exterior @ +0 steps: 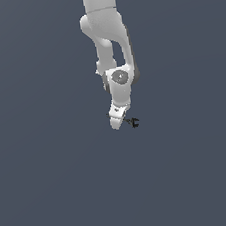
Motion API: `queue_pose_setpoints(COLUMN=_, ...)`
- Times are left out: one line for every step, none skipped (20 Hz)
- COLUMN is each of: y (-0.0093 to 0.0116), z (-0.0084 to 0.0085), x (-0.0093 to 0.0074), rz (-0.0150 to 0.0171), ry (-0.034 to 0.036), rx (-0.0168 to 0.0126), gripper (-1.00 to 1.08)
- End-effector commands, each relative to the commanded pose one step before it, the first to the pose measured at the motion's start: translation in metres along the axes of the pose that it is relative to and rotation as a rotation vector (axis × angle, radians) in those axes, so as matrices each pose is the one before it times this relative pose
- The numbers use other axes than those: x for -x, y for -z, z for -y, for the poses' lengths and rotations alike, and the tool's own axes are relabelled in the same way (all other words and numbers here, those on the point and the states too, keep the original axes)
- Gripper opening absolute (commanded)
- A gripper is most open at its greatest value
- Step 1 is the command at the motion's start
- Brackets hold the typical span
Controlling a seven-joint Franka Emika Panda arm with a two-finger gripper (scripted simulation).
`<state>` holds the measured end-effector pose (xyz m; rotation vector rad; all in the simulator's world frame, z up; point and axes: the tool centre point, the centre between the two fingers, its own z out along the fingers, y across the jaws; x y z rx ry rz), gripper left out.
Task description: Pick up the object and move it to a goal position.
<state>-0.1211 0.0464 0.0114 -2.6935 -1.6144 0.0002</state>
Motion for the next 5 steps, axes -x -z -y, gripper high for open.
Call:
queue_pose_setpoints(y=0.00019, z=0.00659, x=0.00052, rz=0.00023, ry=-0.00077, rx=0.00097, gripper=-1.0)
queue_pose_setpoints(y=-0.00001, z=0.00161, x=0.00005, rz=0.0, ry=0.0, rx=0.0, gripper=-1.0)
queue_pose_setpoints(y=-0.00001, z=0.00115, x=0.00003, rz=0.0, ry=0.0, rx=0.0, gripper=-1.0)
queue_pose_setpoints(y=-0.00001, z=0.00069, x=0.00002, rz=0.0, ry=0.0, rx=0.0, gripper=-1.0)
queue_pose_setpoints(y=0.0, z=0.00023, x=0.00001, rz=0.0, ry=0.0, rx=0.0, gripper=-1.0)
